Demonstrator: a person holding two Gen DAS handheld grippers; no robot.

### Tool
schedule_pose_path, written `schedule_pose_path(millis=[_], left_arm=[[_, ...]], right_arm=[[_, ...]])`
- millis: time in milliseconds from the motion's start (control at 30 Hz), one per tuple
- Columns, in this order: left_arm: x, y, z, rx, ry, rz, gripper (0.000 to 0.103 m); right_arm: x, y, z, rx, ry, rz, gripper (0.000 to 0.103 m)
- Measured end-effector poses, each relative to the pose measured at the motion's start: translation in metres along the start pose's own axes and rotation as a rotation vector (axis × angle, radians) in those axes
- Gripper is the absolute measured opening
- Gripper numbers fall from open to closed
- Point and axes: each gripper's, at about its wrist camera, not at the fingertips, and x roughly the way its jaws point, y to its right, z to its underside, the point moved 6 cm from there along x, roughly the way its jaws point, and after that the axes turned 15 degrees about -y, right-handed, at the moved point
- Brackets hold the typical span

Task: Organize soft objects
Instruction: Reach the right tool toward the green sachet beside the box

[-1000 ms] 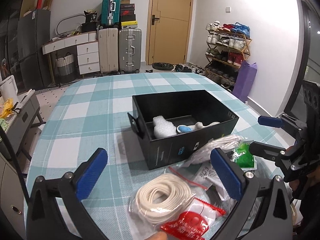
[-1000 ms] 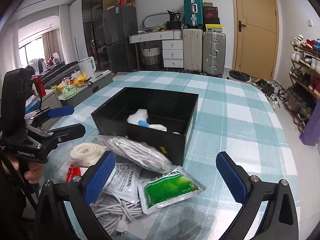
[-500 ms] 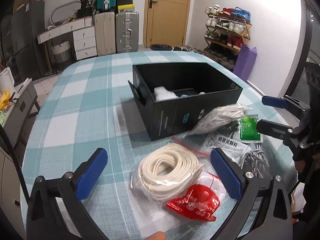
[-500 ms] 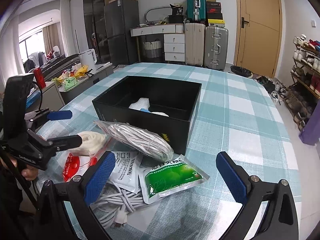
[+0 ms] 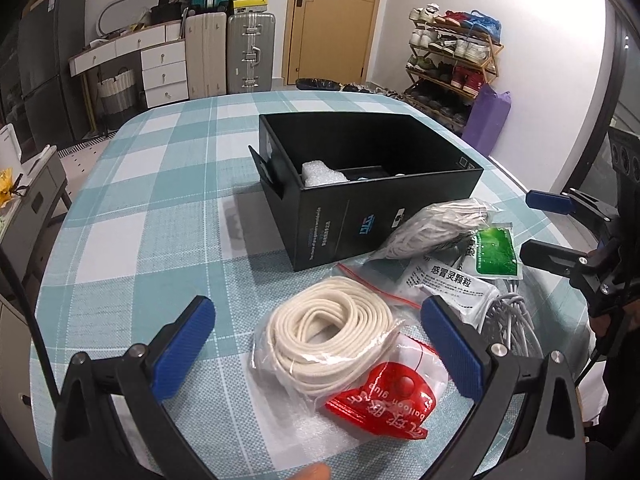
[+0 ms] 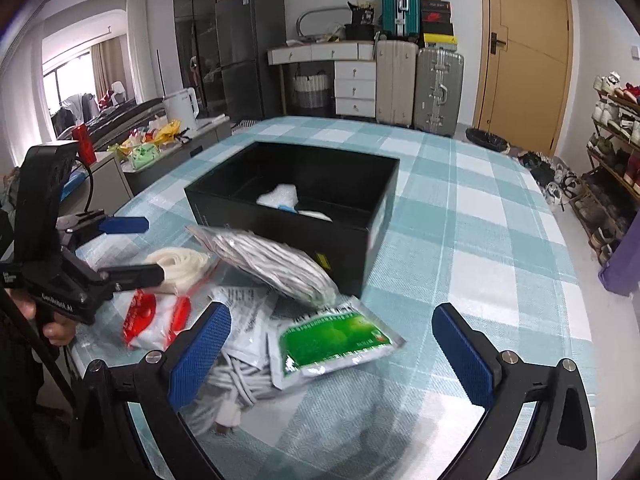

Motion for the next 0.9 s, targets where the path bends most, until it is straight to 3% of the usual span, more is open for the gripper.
schedule_pose_path(millis=[300, 900], left_arm=[[0.002, -0.003, -0.001, -0.008, -0.005, -0.003, 0.103], [0.005, -0.007, 0.000, -0.012, -0.012, -0.003, 0.103]], right_arm=[[0.006, 0.013, 0.007, 0.017, -0.042, 0.010, 0.102], [0.040, 0.000, 0.005, -0.148, -0.200, 0.039, 0.102]])
